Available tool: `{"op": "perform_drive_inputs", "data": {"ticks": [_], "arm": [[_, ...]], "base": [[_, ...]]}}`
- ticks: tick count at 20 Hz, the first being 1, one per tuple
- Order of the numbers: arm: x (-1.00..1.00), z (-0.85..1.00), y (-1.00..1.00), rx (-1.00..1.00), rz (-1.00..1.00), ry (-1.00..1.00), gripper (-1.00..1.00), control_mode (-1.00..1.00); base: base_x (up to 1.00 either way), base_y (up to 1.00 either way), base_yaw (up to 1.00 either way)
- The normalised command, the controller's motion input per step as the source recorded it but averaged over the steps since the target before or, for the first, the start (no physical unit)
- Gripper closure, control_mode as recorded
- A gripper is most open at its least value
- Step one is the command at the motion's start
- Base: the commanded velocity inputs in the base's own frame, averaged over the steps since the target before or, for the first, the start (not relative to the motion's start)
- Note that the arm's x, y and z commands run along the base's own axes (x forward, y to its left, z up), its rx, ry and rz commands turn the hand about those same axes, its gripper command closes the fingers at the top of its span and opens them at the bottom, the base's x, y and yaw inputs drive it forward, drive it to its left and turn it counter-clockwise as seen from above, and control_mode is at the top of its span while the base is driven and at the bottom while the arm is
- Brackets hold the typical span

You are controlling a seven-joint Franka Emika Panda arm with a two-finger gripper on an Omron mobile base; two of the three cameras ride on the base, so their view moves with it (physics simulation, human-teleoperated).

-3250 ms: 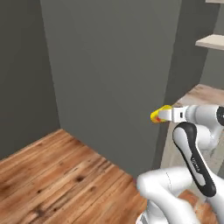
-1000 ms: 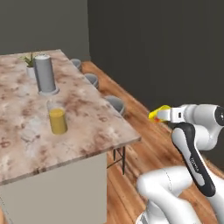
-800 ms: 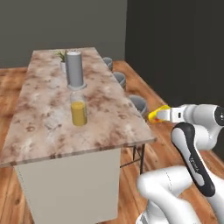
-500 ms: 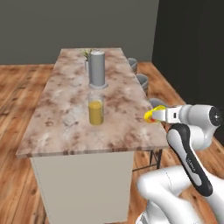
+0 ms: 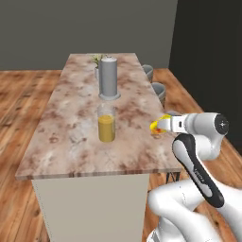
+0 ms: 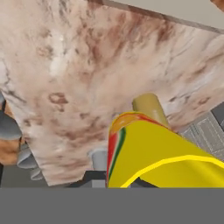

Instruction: Place the pitcher and cup on the dining counter for serving.

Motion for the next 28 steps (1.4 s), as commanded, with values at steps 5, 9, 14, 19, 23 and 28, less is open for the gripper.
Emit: {"op": "perform_drive_inputs", "data": {"ticks": [5,9,14,19,23,28], "arm": [[0.66,0.21,-0.21,0.05,0.0,0.52,1.0,-1.0],[0.68,0.06,-0.18,0.08,0.0,0.64,1.0,-1.0],[0.12,-0.03,-0.01,0.03,0.0,0.1,1.0,-1.0],[0.51,-0.36,-0.02,-0.06,-0.08,0.0,1.0,-1.0],[0.75,-0.23,-0.19,-0.04,-0.18,0.0,1.0,-1.0],[0.74,-0.19,-0.19,-0.04,-0.16,0.0,1.0,-1.0]], "base": [[0.0,0.0,0.0],[0.0,0.0,0.0],[0.0,0.0,0.0],[0.0,0.0,0.0],[0.0,0.0,0.0],[0.0,0.0,0.0]]}}
